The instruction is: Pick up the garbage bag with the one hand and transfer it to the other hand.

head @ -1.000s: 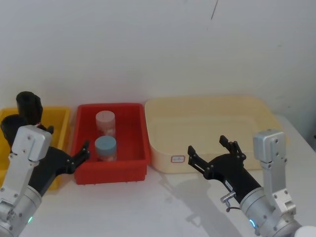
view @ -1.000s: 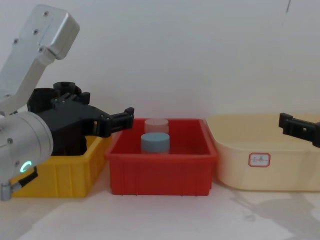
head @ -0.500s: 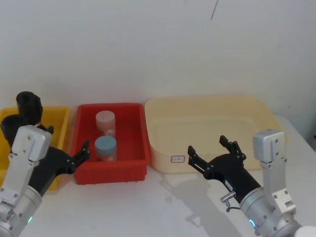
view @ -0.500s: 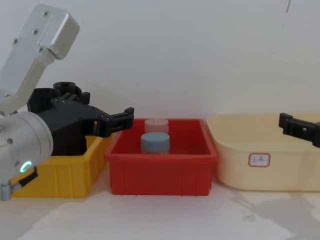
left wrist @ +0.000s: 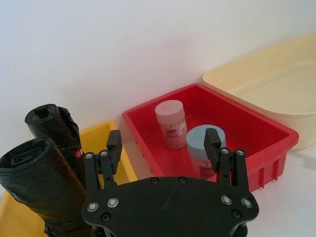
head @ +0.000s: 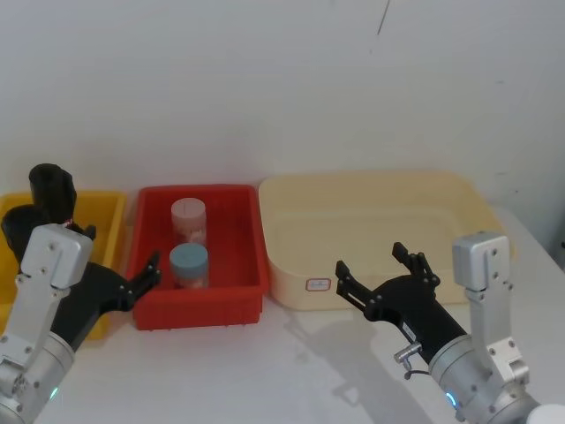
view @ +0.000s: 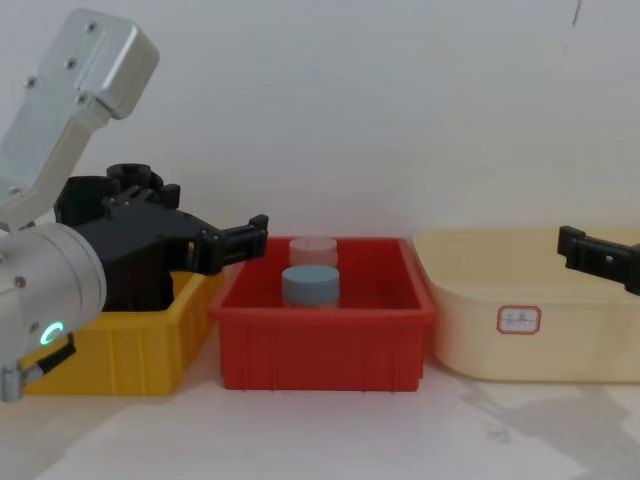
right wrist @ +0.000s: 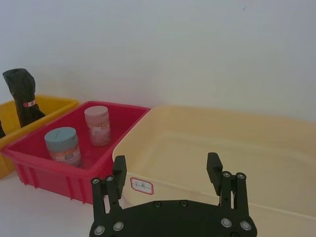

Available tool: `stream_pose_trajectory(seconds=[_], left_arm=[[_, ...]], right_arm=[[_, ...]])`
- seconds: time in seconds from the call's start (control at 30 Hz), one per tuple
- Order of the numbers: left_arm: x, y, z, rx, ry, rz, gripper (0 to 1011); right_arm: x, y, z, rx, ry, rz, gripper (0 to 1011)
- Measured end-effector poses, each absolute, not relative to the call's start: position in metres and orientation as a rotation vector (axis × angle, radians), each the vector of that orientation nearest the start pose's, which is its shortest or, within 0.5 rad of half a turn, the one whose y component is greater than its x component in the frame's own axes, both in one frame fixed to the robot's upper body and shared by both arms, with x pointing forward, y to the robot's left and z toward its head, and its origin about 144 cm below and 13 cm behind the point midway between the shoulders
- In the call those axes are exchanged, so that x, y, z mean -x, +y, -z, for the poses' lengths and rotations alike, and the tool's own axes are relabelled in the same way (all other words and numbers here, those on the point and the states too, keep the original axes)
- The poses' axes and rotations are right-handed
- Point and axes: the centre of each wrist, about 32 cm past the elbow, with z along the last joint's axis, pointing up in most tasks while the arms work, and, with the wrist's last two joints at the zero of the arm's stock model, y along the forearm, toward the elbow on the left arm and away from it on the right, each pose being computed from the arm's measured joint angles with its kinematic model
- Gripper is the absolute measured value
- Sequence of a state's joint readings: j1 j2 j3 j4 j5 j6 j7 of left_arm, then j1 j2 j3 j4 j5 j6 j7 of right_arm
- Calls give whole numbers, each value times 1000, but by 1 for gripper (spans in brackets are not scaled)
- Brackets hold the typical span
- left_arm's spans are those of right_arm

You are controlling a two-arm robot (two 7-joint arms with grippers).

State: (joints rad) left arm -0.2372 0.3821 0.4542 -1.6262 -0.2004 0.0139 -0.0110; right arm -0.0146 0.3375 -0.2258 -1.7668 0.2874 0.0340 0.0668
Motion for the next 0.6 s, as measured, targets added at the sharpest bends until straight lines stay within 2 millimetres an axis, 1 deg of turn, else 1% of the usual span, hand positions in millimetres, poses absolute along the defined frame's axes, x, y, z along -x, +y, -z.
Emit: stream_pose_trajectory(seconds=[0.37, 0.6], left_arm=[[-491, 199, -1206, -65, -265, -1126, 1001], [-481, 209, -1213, -90, -222, -1165, 1001]], right_arm=[[-443, -237, -1189, -26, -75, 1230, 1001], [-443, -237, -1189, -26, -75, 1229, 1001]])
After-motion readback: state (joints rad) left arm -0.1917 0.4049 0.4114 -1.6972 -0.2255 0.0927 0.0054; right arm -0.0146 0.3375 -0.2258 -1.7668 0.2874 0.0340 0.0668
